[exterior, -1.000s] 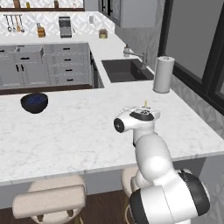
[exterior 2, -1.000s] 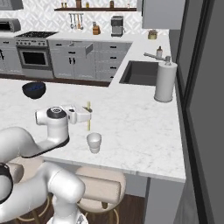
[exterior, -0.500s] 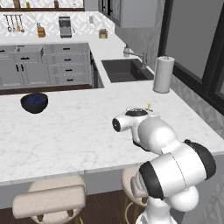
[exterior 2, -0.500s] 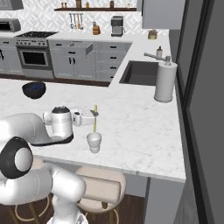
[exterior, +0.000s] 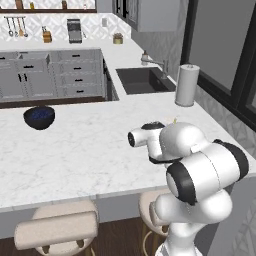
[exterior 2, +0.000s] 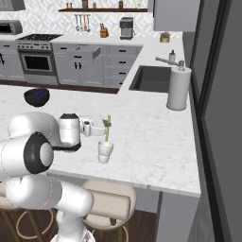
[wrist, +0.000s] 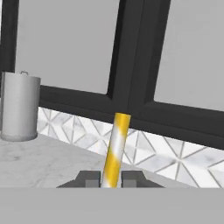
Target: Take a straw from the drawer in front and place it inside the glass cup on the dining counter.
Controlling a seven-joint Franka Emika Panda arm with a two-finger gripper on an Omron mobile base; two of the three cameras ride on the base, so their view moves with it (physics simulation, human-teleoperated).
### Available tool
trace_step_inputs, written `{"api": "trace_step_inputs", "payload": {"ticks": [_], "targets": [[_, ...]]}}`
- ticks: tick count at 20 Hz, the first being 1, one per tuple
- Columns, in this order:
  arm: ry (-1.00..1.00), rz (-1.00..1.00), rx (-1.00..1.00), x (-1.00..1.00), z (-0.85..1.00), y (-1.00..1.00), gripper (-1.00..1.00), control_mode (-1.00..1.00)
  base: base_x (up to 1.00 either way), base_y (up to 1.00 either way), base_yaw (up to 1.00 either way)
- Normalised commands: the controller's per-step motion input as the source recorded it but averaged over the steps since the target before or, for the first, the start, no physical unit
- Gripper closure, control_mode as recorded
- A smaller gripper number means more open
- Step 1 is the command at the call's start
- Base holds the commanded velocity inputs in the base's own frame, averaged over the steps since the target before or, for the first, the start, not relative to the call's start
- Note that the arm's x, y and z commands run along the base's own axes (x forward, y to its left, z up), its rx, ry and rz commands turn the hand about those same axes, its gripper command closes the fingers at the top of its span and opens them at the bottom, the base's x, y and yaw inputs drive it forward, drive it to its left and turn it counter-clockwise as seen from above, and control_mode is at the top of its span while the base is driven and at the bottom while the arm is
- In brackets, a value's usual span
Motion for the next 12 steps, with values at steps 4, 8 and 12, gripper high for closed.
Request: {"api": "trace_step_inputs", "payload": {"ticks": [4, 8, 12], "targets": [[-0.01, -0.08, 0.00, -0.61, 0.02, -0.29, 1.00, -1.00, 0.00, 0.00, 0.00], [-0.01, -0.06, 0.00, -0.52, 0.06, -0.07, 1.00, -1.00, 0.00, 0.00, 0.00], [0.00, -0.09, 0.00, -0.03, 0.11, -0.04, 1.00, -1.00, 0.00, 0.00, 0.00]]}}
